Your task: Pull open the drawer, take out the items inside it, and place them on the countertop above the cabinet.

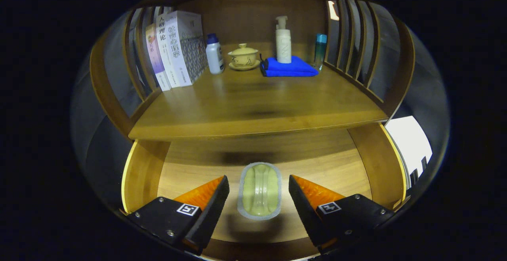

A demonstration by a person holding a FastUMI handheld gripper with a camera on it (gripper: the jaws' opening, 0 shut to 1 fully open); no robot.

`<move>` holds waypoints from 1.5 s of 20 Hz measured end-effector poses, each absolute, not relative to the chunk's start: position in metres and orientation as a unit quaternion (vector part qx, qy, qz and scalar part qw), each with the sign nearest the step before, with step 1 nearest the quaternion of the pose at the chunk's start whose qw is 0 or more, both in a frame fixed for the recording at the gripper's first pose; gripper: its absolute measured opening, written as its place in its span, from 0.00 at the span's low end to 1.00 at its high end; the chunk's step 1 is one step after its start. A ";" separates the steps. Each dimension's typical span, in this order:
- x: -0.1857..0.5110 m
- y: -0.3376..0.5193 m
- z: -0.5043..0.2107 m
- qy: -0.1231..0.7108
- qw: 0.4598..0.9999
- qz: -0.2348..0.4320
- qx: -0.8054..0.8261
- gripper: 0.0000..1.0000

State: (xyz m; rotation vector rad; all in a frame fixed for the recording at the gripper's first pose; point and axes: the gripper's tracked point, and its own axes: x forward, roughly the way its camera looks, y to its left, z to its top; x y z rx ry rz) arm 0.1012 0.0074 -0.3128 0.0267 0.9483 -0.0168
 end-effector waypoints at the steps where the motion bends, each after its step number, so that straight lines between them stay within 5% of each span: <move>1: 0.102 0.006 -0.315 0.460 0.888 -0.011 0.005 0.93; 7: 0.105 0.006 -0.339 0.489 0.872 -0.006 0.005 0.81; 18: 0.084 -0.006 -0.355 0.532 0.840 0.005 -0.107 0.21; 30: 0.088 -0.029 -0.242 0.408 0.903 -0.032 -0.131 0.12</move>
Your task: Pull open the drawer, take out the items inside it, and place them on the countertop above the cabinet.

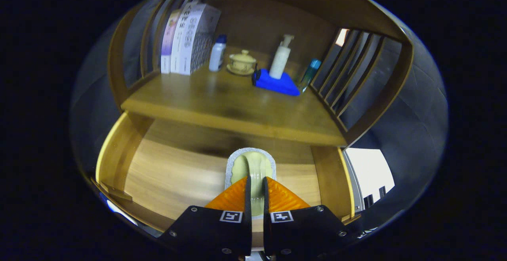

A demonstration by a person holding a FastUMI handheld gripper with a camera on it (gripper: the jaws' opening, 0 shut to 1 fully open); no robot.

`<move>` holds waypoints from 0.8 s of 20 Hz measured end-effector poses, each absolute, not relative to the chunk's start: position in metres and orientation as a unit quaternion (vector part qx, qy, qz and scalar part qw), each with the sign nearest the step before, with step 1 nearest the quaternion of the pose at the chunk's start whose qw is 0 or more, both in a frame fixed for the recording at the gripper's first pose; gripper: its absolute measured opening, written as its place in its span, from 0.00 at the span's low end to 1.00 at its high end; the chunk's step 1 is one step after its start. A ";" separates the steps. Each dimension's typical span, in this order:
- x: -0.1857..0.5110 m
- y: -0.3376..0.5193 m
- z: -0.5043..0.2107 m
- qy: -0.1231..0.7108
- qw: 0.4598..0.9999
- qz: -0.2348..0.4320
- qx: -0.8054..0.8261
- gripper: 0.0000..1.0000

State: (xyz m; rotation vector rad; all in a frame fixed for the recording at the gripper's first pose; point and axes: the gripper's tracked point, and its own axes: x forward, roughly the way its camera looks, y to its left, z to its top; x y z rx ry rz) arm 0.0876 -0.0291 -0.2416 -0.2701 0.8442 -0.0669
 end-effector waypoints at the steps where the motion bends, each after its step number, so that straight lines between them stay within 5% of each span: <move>1: 0.095 -0.030 -0.229 0.397 0.908 -0.034 -0.127 0.12; 9: 0.170 -0.015 -0.179 0.320 0.942 -0.016 -0.095 0.12; 16: 0.230 -0.002 -0.209 0.322 0.941 0.012 -0.099 0.12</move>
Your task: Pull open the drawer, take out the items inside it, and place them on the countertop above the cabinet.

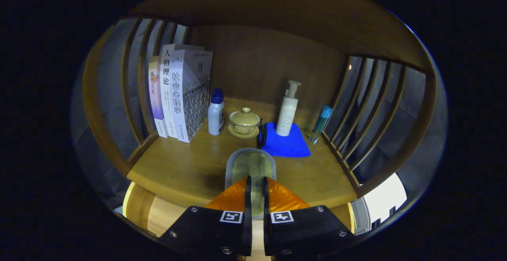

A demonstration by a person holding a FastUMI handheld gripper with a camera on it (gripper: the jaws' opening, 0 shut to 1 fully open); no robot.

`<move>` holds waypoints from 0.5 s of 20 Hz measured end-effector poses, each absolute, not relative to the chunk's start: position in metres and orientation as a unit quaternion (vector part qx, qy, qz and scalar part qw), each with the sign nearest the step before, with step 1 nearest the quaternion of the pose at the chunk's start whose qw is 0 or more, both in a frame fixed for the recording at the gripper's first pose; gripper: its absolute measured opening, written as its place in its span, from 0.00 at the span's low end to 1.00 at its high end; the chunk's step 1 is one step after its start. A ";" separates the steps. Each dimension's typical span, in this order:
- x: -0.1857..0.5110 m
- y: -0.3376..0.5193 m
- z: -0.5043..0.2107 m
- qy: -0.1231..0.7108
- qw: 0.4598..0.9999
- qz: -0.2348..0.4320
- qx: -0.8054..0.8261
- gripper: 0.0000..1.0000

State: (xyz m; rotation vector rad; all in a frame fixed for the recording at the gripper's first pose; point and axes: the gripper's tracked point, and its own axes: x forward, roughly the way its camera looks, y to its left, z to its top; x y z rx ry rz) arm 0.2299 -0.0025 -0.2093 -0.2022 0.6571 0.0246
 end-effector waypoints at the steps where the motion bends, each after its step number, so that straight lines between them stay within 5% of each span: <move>1: 0.235 -0.004 -0.215 0.323 0.940 0.013 -0.107 0.12; 10: 0.274 -0.008 -0.232 0.345 0.937 0.010 -0.051 0.14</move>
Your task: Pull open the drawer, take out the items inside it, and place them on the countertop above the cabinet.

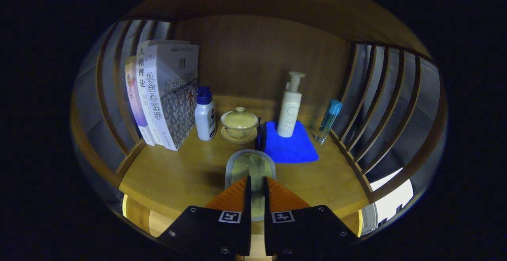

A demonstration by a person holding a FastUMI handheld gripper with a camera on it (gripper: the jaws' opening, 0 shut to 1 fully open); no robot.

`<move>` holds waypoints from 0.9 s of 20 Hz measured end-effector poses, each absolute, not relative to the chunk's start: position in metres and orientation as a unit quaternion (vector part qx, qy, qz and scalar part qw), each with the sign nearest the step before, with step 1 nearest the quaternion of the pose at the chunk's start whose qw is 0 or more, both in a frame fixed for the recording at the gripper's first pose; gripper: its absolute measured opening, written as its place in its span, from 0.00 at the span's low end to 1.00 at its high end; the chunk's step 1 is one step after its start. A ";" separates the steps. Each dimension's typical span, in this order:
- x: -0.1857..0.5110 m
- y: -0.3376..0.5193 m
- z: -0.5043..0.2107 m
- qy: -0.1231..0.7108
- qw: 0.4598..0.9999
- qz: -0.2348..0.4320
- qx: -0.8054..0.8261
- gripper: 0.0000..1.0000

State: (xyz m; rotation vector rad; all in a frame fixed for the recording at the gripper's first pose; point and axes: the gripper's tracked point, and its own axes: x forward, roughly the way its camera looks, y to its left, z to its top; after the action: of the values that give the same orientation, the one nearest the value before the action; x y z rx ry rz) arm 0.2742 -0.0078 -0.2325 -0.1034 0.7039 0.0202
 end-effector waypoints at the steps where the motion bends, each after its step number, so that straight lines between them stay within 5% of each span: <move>1: 0.278 -0.008 -0.234 0.347 0.937 0.012 -0.047 0.14; 10: 0.289 -0.003 -0.242 0.354 0.935 0.016 0.015 0.29; 14: 0.277 0.002 -0.213 0.298 0.953 0.029 0.051 0.97; 18: 0.245 -0.007 -0.165 0.233 0.969 0.023 0.074 0.97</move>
State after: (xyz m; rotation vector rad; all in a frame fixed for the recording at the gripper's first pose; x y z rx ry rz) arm 0.2448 -0.0066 -0.1647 0.1492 0.4705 0.0457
